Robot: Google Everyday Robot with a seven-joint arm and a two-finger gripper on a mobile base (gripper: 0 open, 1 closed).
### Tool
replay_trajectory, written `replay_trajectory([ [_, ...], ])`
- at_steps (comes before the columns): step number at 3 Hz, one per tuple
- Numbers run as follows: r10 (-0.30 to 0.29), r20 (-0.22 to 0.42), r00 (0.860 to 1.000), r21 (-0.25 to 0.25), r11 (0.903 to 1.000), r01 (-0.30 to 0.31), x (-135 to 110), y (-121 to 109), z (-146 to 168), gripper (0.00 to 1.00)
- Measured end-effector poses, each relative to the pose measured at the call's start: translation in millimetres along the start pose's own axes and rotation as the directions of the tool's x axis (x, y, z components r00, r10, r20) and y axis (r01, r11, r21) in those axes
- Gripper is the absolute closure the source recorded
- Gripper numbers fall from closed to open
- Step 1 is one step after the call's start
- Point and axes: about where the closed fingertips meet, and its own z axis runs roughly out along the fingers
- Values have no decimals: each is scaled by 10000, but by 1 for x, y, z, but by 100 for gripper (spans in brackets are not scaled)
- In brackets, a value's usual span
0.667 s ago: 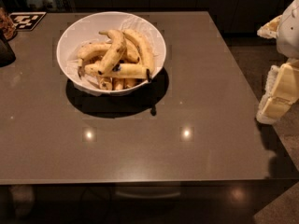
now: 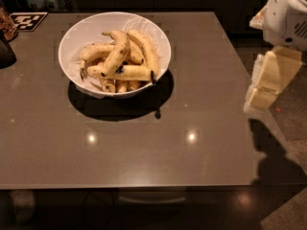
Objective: Pick banana from white bowl
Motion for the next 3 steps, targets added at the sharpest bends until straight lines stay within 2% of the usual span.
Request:
replay_trajectory([
  [1, -1240, -139, 9922, -807, 9892, 1225, -82, -4, 7, 0],
  [2, -1097, 29, 9940, -494, 9927, 1097, -88, -8, 5, 0],
  [3, -502, -211, 9985, -87, 9987, 500, -112, -29, 19, 0],
])
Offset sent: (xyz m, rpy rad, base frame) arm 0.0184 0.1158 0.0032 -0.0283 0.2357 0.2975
